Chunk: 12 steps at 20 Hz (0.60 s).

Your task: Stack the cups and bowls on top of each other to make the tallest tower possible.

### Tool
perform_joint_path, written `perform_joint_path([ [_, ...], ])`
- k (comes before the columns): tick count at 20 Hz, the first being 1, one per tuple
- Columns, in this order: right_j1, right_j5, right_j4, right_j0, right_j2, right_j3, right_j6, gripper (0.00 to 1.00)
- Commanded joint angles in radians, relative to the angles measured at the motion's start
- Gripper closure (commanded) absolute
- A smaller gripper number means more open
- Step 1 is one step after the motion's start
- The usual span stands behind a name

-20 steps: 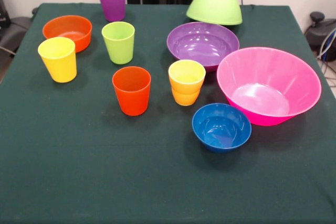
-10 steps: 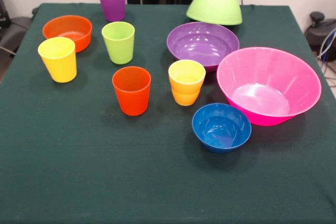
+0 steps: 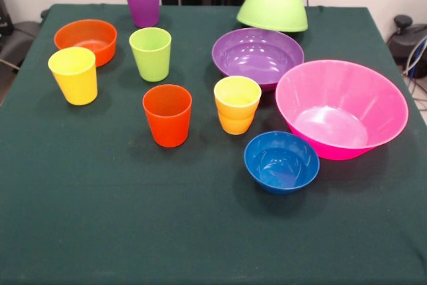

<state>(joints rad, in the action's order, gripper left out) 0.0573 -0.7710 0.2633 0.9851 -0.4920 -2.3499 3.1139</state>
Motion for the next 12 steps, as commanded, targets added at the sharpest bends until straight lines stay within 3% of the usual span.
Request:
perform_joint_path([
  [1,0.007,0.018,0.007,-0.041,0.049,0.115,0.007,0.0],
  [12,-0.017,-0.016,-0.027,-0.095,0.016,0.142,-0.013,0.0],
])
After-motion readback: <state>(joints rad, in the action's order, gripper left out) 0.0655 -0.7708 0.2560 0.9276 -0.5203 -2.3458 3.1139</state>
